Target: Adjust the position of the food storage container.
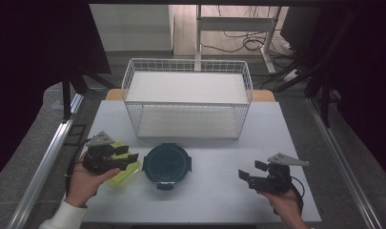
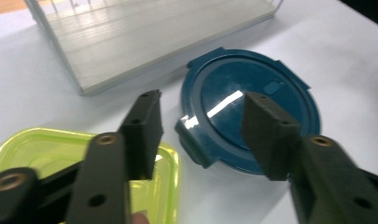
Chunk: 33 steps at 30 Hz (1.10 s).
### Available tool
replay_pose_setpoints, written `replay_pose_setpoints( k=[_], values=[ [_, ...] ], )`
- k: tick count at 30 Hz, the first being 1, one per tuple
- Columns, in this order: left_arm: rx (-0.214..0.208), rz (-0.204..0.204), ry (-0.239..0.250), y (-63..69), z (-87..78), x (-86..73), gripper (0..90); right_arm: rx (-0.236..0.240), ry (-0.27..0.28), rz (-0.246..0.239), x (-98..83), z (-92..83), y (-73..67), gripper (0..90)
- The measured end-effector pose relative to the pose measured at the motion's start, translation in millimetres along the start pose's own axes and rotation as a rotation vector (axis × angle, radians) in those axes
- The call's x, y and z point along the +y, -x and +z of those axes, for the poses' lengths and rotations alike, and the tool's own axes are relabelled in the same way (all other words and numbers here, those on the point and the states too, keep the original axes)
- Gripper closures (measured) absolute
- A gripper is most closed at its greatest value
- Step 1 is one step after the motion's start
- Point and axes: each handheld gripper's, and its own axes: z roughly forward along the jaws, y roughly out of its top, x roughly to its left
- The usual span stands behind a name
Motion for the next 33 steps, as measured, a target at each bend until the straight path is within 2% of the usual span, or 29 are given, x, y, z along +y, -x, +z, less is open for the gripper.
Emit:
replay_pose_setpoints(
  k=[1,2,3,5,7,8,9,11,12,16,18,23,25,28,33],
  values=[
    [-0.002,-0.007,-0.010,-1.8,3.0,0.1,60.9,-0.002,-0.004,-0.001,-0.8,-0.3,-0.6,19.8],
    [0.001,-0.015,-0.038,-4.5,7.2,-0.1,64.7,-0.003,-0.004,0.000,-0.7,-0.5,-0.9,19.8],
    [0.001,-0.015,-0.038,-4.5,7.2,-0.1,68.6,-0.003,-0.004,0.000,-0.7,-0.5,-0.9,19.8],
    [0.012,-0.014,-0.095,-10.4,15.2,-0.5,76.3,-0.006,-0.005,-0.007,-0.8,-0.2,-1.2,19.8],
    [0.017,-0.014,-0.109,-12.2,18.2,-0.4,79.6,-0.005,-0.007,-0.006,-1.1,0.2,-0.9,19.8],
    [0.021,-0.019,-0.138,-15.0,24.1,-0.1,85.6,-0.007,-0.011,-0.005,-2.3,1.4,-0.2,19.8],
    [0.021,-0.019,-0.138,-15.0,24.1,-0.1,88.8,-0.009,-0.013,-0.006,-2.7,1.6,0.2,19.8],
    [0.031,-0.027,-0.152,-15.3,29.5,0.3,89.8,-0.011,-0.014,-0.004,-3.0,1.5,0.4,19.8],
    [0.026,-0.020,-0.185,-15.2,35.6,0.9,89.9,-0.016,-0.013,-0.005,-3.0,1.1,0.6,19.8],
    [0.033,-0.010,-0.219,-14.8,44.5,2.3,90.0,-0.021,-0.015,-0.008,-3.5,1.1,0.9,19.8],
    [0.050,-0.002,-0.246,-15.9,52.8,4.5,90.0,-0.026,-0.023,-0.008,-4.6,2.1,0.7,19.8],
    [0.052,-0.005,-0.275,-16.9,63.9,5.1,90.0,-0.029,-0.027,-0.021,-5.1,2.1,-1.7,19.8],
    [0.041,0.005,-0.305,-14.3,70.6,3.5,90.0,-0.033,-0.030,-0.026,-6.0,2.6,-1.5,19.8],
    [0.056,0.017,-0.314,-12.0,73.3,3.1,89.9,-0.039,-0.031,-0.022,-6.8,2.3,0.4,19.8],
    [0.052,0.015,-0.308,-11.5,72.6,4.5,90.0,-0.048,-0.025,-0.009,-7.2,1.7,1.1,20.0]
  ],
)
